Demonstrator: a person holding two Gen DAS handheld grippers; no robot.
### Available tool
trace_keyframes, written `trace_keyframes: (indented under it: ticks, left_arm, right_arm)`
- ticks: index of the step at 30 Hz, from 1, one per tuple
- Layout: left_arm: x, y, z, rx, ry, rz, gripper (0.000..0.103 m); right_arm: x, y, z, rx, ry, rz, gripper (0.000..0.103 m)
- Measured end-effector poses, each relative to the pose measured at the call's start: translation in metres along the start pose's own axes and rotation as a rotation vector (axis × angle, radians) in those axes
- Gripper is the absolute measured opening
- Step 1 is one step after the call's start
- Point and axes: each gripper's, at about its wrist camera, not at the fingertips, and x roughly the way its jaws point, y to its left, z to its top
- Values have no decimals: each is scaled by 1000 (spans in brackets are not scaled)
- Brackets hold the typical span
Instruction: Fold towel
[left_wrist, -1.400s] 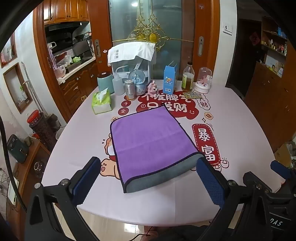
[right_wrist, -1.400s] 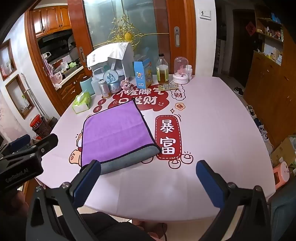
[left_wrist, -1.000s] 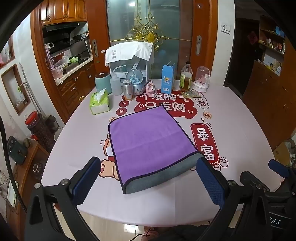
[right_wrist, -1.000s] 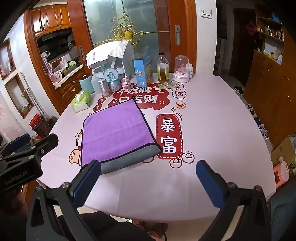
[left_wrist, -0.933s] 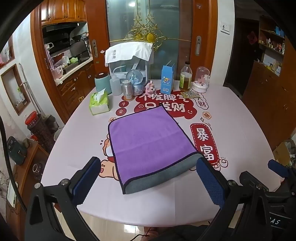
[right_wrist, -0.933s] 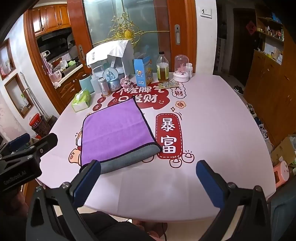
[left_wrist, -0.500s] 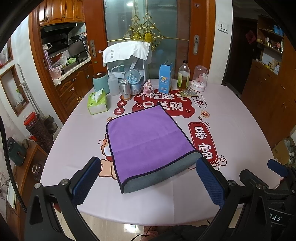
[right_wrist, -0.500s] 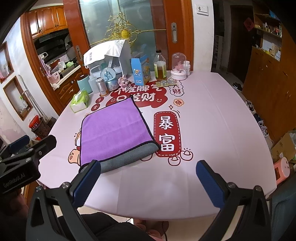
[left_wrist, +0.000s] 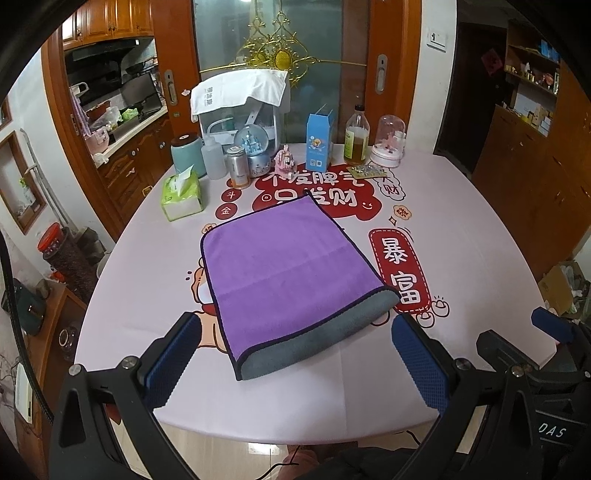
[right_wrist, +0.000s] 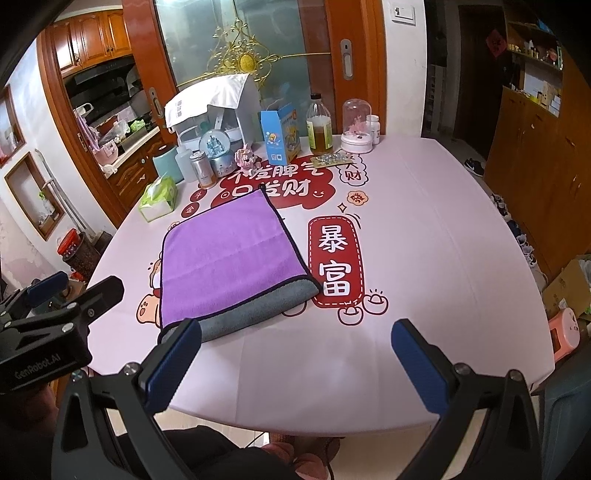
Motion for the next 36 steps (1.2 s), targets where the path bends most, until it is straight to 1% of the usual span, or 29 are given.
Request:
trace_keyframes:
  ticks: [8,17,22,31,36]
  left_arm:
    - [11,11,7,16,8,-29,102]
    - [28,34,14,36,21,-59,102]
    - [41,49,14,24,61,-74,102]
    - [71,65,6,-34,149,-68,102]
    - [88,67,-3,-68,194,-54,102]
  right_arm:
    - [7,19,5,-38,-6,-35,103]
    - [16,32,12,-31,-44,-35,103]
    - [22,37,14,-36,-59,-43,103]
    - [36,40,19,-126,-79,-41,103]
    - [47,37,23,-203,-94,1,103]
